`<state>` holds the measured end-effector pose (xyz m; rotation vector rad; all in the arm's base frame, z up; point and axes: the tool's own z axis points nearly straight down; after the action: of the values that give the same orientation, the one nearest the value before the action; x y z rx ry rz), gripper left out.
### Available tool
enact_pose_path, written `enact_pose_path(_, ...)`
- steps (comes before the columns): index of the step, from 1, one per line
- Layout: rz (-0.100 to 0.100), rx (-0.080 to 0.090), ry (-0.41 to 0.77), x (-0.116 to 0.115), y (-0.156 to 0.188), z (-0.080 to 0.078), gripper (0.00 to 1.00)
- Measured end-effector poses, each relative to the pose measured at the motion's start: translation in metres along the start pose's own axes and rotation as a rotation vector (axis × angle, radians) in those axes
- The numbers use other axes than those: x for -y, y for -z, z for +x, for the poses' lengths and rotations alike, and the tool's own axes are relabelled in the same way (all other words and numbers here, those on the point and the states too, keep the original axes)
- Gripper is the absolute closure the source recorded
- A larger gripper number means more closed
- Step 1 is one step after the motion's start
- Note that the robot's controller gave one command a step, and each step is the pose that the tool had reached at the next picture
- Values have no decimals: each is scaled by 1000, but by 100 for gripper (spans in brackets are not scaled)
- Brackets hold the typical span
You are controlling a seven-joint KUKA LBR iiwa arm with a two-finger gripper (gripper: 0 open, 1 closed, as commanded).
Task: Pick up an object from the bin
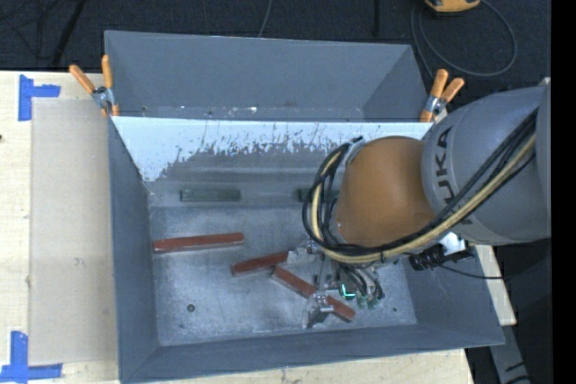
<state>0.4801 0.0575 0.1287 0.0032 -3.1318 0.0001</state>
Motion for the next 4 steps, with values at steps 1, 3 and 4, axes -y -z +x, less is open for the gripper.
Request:
enact_pose_path(1, -1, 7, -2, 0, 3, -2, 0)
enact_pose_path(3, 0, 14, -104, 6, -51, -55, 0)
enact_pose_path(4, 0, 13, -105, 6, -52, -55, 0)
